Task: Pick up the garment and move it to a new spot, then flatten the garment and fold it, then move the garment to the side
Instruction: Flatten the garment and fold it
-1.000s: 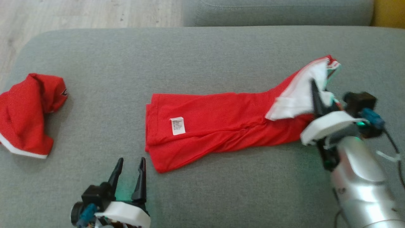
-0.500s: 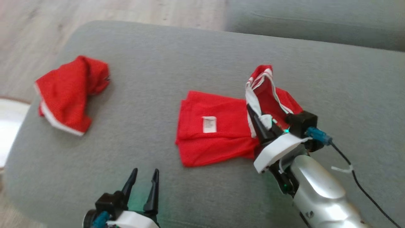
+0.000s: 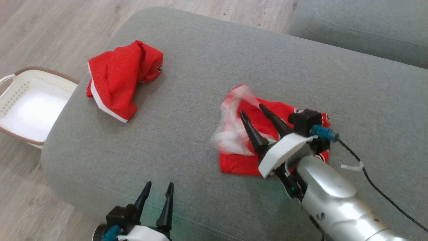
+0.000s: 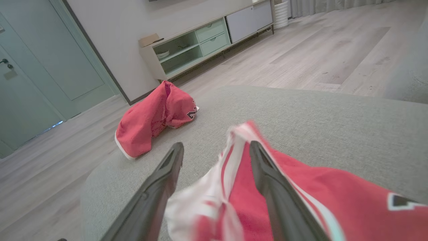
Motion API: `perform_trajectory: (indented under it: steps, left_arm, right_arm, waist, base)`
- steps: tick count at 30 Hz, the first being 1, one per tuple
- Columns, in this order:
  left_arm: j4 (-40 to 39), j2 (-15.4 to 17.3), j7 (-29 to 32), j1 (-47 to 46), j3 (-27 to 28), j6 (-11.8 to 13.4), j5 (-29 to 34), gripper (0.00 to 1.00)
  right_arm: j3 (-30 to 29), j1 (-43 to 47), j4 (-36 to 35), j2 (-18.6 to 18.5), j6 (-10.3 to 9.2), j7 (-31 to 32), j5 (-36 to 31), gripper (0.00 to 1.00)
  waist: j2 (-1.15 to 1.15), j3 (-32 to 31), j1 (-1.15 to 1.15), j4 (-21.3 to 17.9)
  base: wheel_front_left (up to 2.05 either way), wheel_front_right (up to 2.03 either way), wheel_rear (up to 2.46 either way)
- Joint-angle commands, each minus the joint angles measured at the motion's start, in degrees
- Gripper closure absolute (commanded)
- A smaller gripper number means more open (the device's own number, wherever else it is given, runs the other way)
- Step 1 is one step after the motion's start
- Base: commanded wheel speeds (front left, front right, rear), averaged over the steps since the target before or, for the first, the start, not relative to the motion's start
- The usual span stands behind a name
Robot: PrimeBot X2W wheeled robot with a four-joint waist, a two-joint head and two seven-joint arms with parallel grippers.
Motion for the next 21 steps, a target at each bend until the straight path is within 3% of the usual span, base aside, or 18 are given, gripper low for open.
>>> perform_trajectory:
  steps: [1,15,21]
  left_arm:
    - [-1.8,0.1,-0.5,-2.5,2.4,-0.1,-0.2,0.00]
    - [-5.8,0.1,-0.5,-4.4,7.6,0.4,3.8,0.00]
    - [-7.2,0.1,-0.5,-3.6,10.4,0.9,5.9,0.00]
  right_arm:
    - [-0.5,-2.9,-2.5,1.2,-0.04,-0.8,0.2,0.00]
    - [-28.8,8.4,-11.9,1.2,-0.04,-0.8,-19.2,0.00]
    - [-33.6,14.5,-14.7,1.2,-0.04,-0.8,-26.6,0.00]
  waist:
    - [0.00,0.1,0.00,-0.8]
    - [0.00,-1.1,0.00,-11.7]
    - [0.00,-1.9,0.00,-16.4]
  base:
    - [0.00,0.00,0.00]
    - [0.00,0.00,0.00]
    - [0.00,0.00,0.00]
